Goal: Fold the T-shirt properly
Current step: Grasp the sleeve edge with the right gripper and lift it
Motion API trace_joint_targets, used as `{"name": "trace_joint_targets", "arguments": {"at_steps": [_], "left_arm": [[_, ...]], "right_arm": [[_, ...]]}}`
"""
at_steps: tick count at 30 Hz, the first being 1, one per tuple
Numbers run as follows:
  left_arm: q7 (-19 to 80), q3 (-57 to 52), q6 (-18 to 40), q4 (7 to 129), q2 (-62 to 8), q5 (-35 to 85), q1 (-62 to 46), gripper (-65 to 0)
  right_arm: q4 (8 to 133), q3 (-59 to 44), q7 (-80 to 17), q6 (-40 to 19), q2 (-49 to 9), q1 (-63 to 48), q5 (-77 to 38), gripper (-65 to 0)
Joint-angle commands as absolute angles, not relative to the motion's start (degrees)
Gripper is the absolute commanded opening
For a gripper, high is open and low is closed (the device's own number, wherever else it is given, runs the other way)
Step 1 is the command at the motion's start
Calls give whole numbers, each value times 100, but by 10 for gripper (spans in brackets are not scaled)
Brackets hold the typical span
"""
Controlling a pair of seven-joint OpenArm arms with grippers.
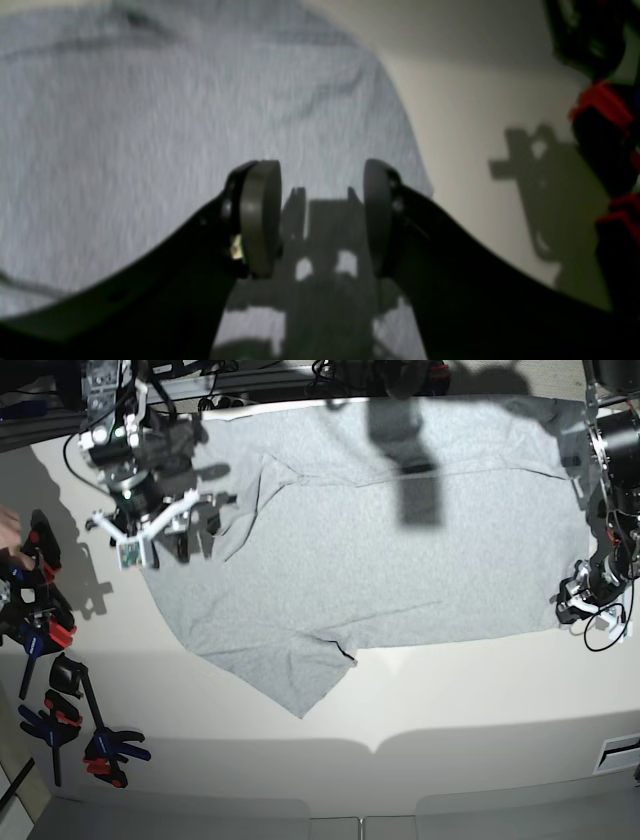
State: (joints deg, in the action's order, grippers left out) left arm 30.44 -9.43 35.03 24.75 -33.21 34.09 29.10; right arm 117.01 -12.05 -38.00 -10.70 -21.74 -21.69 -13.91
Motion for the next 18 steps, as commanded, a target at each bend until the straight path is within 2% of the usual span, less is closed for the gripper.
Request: {"name": "trace_joint_targets", "arguments": {"at_steps": [1, 5, 11, 18], "left_arm": [[3070, -939, 3542, 2528, -3433, 3352, 3004, -502], [2814, -939, 3540, 2528, -3430, 3354, 3002, -650], [2692, -939, 3542, 2528, -3433, 3354, 3002, -650], [2692, -939, 3542, 2528, -3430, 3358, 3002, -650]], "right_arm": [[11795, -1236, -3642, -1094, -2239, -1997, -1417, -396], [11528, -1168, -3524, -1194, -2235, -1267, -1420, -396], [10307, -735, -3524, -1214, -2237, 266, -1404, -397], [7196, 134, -3734, -1789, -2237, 2405, -1350, -397]]}}
